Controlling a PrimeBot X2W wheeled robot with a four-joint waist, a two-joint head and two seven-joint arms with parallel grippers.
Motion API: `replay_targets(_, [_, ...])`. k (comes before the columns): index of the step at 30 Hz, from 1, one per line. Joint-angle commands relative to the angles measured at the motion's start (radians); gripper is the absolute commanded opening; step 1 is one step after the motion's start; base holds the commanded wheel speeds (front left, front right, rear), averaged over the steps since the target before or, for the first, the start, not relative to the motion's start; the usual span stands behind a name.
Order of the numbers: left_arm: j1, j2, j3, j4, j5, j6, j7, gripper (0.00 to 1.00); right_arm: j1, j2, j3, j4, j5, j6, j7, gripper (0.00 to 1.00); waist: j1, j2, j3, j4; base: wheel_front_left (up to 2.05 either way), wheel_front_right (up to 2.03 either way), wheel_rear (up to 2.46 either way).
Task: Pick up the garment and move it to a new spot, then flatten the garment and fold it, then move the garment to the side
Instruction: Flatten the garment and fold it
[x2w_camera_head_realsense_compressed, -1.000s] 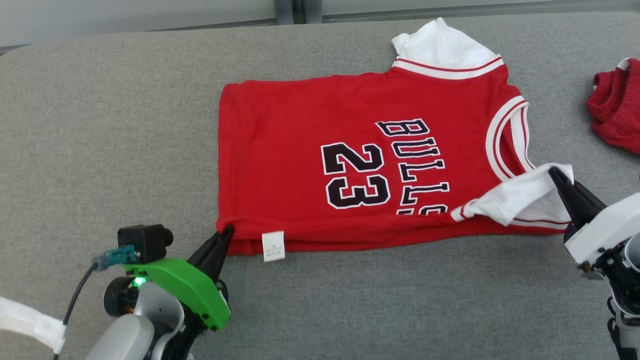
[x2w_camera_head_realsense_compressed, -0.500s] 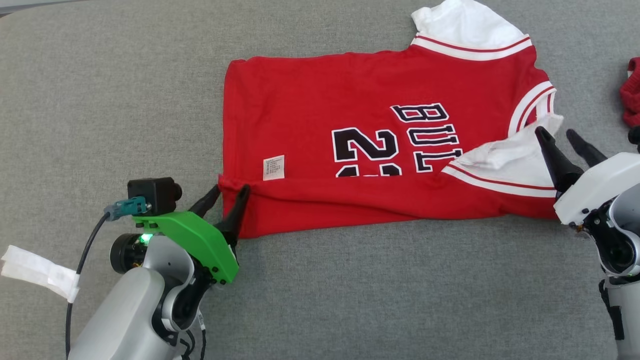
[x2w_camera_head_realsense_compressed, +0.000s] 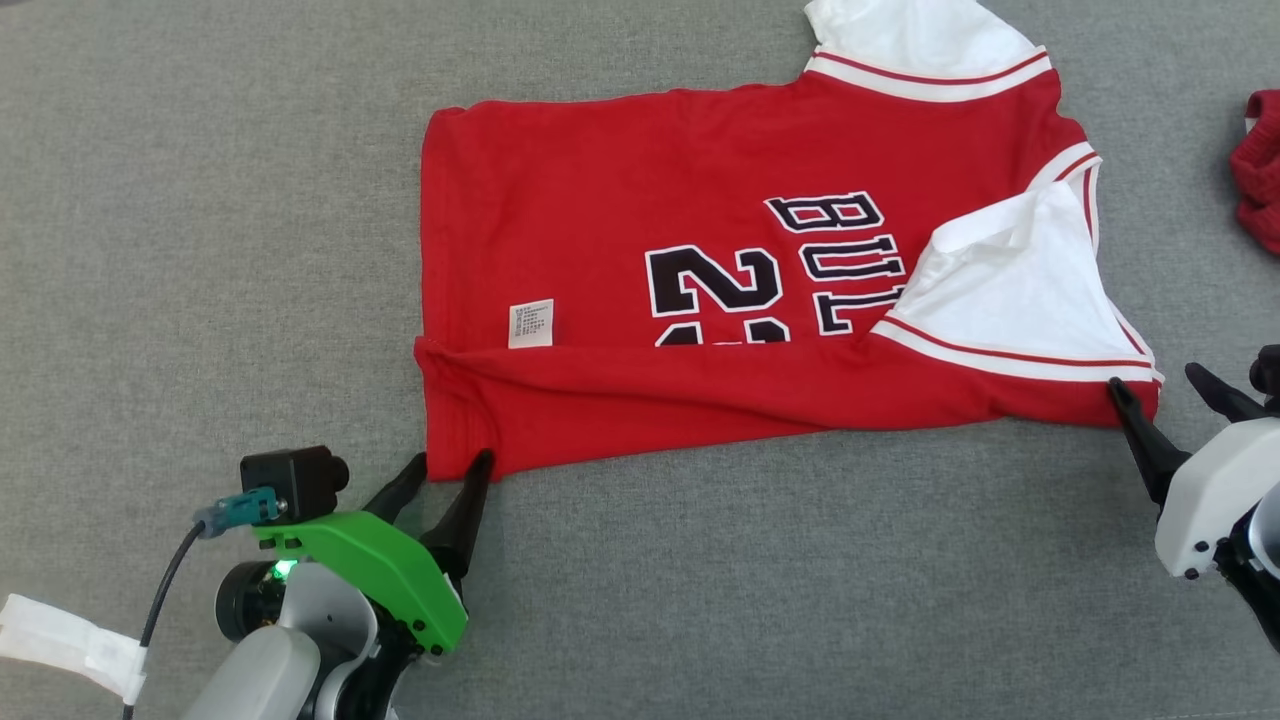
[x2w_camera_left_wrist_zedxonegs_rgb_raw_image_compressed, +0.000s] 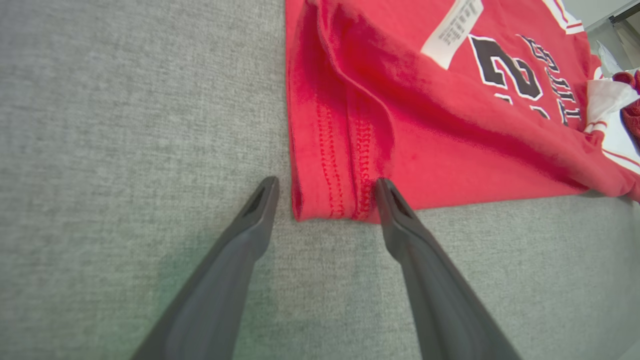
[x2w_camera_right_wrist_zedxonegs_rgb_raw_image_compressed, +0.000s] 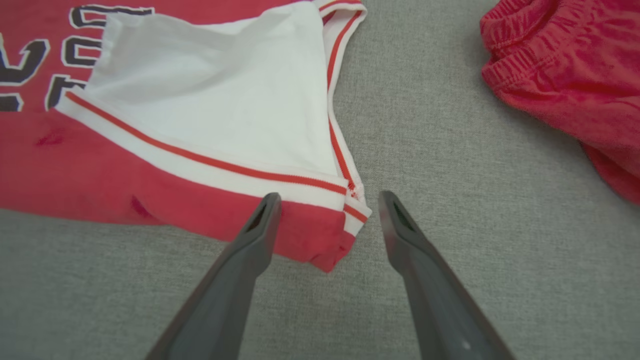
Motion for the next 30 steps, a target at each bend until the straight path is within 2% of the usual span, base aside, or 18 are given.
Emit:
replay_targets(1, [-0.013, -0.005, -0.009, 0.02, 0.0, 0.004, 0.007, 1.0, -0.011, -0.001, 0.004, 0.01, -0.014, -0.001, 0.008, 1.0, 0.0, -0.0001, 0.01, 0.001, 0.0, 0.0, 0.0])
replay_targets(8, [-0.037, -0.02, -0.045, 0.079, 0.003, -0.015, 0.044, 1.0, -0.042, -0.005, 0.011, 0.075, -0.053, -0.001, 0.071, 1.0, 0.0, -0.0001, 0.019, 0.006, 0.0, 0.0, 0.0])
replay_targets(14, [-0.027, -0.018, -0.079, 0.099, -0.005, -0.04, 0.08, 0.98, -0.035, 0.003, 0.016, 0.101, -0.029, -0.001, 0.114, 1.0, 0.0, -0.0001, 0.019, 0.009, 0.0, 0.0, 0.0])
replay_targets(15, [-0.027, -0.016, -0.081, 0.101, -0.004, -0.039, 0.083, 0.83, -0.035, 0.003, 0.018, 0.102, -0.026, -0.001, 0.116, 1.0, 0.0, -0.0001, 0.019, 0.009, 0.0, 0.0, 0.0])
replay_targets(16, [-0.029, -0.012, -0.088, 0.105, 0.001, -0.042, 0.087, 0.55, -0.036, 0.003, 0.02, 0.105, -0.022, -0.001, 0.12, 1.0, 0.0, -0.0001, 0.02, 0.009, 0.0, 0.0, 0.0])
replay_targets(18, [-0.03, -0.013, -0.096, 0.108, -0.002, -0.051, 0.096, 0.33, -0.041, 0.003, 0.028, 0.109, -0.019, -0.001, 0.127, 1.0, 0.0, -0.0001, 0.02, 0.008, 0.0, 0.0, 0.0])
replay_targets(20, [-0.034, -0.012, -0.105, 0.108, -0.002, -0.06, 0.104, 0.0, -0.05, 0.007, 0.036, 0.114, -0.01, 0.0, 0.138, 1.0, 0.0, -0.0001, 0.022, 0.008, 0.0, 0.0, 0.0])
replay_targets(21, [-0.037, -0.013, -0.107, 0.108, -0.002, -0.062, 0.105, 0.0, -0.054, 0.009, 0.039, 0.117, -0.007, 0.0, 0.141, 0.64, 0.0, -0.0001, 0.023, 0.008, 0.0, 0.0, 0.0])
replay_targets(24, [-0.048, -0.007, -0.108, 0.112, 0.001, -0.067, 0.11, 0.0, -0.065, 0.007, 0.043, 0.133, 0.006, 0.0, 0.144, 0.0, 0.0, -0.0001, 0.02, 0.011, 0.0, 0.0, 0.0])
replay_targets(30, [-0.035, 0.023, -0.082, 0.103, -0.036, -0.09, 0.116, 0.0, -0.078, -0.02, 0.032, 0.16, 0.062, -0.001, 0.156, 0.0, 0.0, -0.0001, -0.014, 0.015, 0.0, 0.0, 0.0])
